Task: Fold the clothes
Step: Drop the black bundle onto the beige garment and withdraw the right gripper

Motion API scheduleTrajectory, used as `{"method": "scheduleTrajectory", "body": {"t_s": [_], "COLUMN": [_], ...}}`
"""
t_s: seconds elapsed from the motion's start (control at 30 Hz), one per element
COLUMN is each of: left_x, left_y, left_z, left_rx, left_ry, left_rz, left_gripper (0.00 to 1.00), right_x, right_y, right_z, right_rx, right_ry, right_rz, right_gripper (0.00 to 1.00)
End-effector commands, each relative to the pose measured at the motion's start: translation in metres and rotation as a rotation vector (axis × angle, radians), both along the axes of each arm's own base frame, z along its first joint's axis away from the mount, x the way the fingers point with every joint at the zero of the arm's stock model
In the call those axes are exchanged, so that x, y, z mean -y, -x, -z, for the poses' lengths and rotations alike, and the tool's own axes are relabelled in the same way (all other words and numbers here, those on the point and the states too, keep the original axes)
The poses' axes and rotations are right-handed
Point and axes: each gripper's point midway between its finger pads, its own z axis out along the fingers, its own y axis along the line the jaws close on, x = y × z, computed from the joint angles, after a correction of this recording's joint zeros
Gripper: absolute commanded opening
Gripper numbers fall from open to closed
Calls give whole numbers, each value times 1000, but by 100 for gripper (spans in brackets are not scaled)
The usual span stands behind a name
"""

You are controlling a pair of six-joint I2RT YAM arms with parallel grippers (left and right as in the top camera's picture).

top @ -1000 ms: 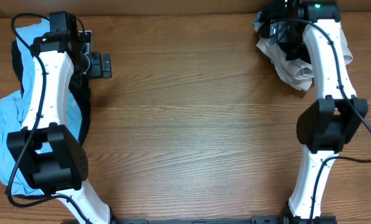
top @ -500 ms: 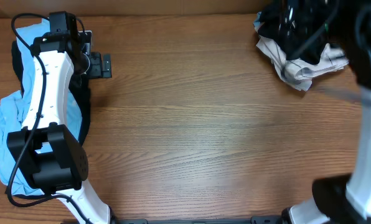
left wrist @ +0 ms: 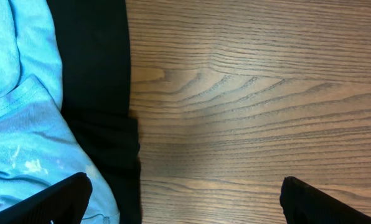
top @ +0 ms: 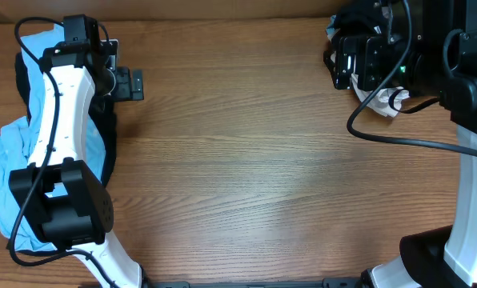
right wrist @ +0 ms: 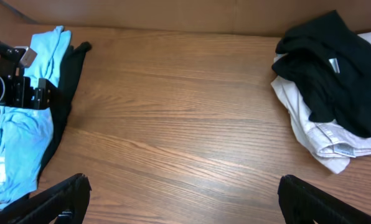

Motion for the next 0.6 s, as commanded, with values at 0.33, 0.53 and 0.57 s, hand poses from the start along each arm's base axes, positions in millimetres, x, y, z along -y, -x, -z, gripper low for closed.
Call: {"method": "scheduleTrajectory", "body": {"t_s": [0.33, 0.53, 0.57], "left_x": [1, 1, 1], "left_y": [-5, -5, -5], "left_z": [-2, -2, -2], "left_rx": [13, 13, 13], "left_ry": [7, 7, 7], "left_rz": [14, 14, 14], "left_gripper": [100, 100, 100], "right_x": [4, 9, 11], "right_y": [2, 14, 17], "right_z": [-21, -6, -1], "right_rx": [141, 234, 257], "right_ry": [13, -13, -17], "right_rz": [31, 38, 44], "right_gripper": [100, 100, 100]}}
